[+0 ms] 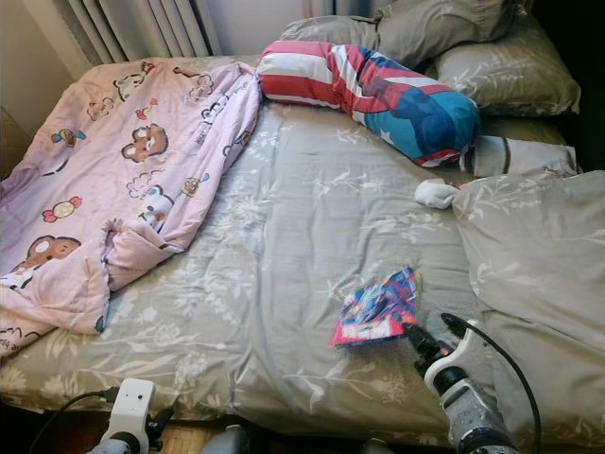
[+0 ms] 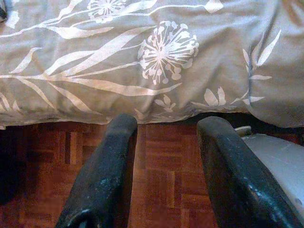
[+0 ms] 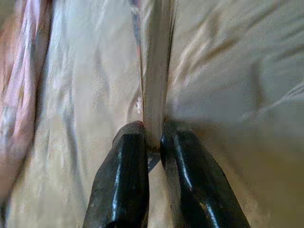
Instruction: Clean up the room
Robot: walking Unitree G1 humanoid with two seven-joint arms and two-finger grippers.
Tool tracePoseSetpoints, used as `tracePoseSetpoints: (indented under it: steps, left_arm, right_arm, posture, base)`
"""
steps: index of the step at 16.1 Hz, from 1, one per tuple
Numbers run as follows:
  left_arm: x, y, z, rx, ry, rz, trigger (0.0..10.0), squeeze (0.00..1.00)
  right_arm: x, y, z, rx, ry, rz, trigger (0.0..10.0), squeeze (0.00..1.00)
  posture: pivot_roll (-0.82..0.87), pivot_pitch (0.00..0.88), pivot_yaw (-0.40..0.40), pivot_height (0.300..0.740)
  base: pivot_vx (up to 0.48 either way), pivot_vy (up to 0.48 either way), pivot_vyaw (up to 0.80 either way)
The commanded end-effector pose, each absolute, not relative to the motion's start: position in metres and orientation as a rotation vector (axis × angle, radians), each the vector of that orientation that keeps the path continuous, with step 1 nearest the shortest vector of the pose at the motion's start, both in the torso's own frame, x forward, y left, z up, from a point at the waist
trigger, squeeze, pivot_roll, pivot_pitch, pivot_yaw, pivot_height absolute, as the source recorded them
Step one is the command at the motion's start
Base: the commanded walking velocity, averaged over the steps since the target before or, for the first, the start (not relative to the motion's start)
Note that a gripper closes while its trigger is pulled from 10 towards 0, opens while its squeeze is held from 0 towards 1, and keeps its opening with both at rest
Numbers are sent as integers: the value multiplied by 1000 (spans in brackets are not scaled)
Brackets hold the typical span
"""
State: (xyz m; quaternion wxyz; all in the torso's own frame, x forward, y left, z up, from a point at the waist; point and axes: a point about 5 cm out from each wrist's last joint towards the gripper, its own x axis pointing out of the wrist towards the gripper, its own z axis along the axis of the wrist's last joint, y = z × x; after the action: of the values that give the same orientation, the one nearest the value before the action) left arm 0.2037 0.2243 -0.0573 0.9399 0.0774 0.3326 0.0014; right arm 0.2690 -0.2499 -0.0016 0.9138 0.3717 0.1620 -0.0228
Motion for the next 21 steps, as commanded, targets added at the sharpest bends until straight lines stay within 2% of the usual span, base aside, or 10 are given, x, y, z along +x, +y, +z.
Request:
tracePoseSetpoints:
  steps: [1, 2, 3, 5, 7, 9, 10, 12, 16, 21]
  left_arm:
    - [196, 231, -60, 183, 708, -3, 10000, 0]
    - [196, 230, -61, 184, 710, -6, 10000, 0]
    - [196, 229, -61, 185, 709, -10, 10000, 0]
    - [197, 229, -60, 187, 704, -12, 10000, 0]
    - [197, 230, -60, 188, 702, -11, 10000, 0]
    - [197, 229, -60, 189, 706, -14, 10000, 0]
    - [197, 228, -60, 190, 705, -19, 10000, 0]
    - [196, 228, -61, 193, 705, -21, 10000, 0]
    - [194, 228, -62, 209, 710, -42, 10000, 0]
    - [193, 227, -62, 217, 714, -56, 10000, 0]
  right_arm:
    - [281, -259, 14, 827, 188, -118, 10000, 0]
    - [284, -256, 17, 876, 156, -95, 10000, 0]
    - [287, -240, 15, 839, 186, -12, 10000, 0]
    - [287, -236, 14, 796, 195, -16, 10000, 0]
    - [287, -254, 20, 916, 46, -224, 10000, 0]
    - [288, -238, 15, 885, 125, -115, 10000, 0]
    - [286, -225, 6, 779, 250, -33, 10000, 0]
    - [284, -221, 4, 782, 296, 27, 10000, 0]
    - [279, -236, 5, 799, 308, 51, 10000, 0]
    - [268, -239, -2, 707, 395, 130, 10000, 0]
  posture:
    - [122, 195, 95, 681]
    - [124, 195, 99, 681]
    - [126, 194, 101, 681]
    - [131, 193, 99, 681]
    - [124, 194, 101, 681]
    - [125, 196, 100, 681]
    - [128, 197, 98, 681]
    - [128, 198, 97, 681]
    - [130, 204, 99, 681]
    - [129, 212, 105, 681]
  base:
    - [0, 0, 0]
    - [0, 0, 0]
    - [0, 0, 0]
    - [0, 0, 0]
    - [0, 0, 0]
    - [0, 0, 0]
    - [0, 0, 0]
    - [0, 0, 0]
    - [0, 0, 0]
    - [0, 0, 0]
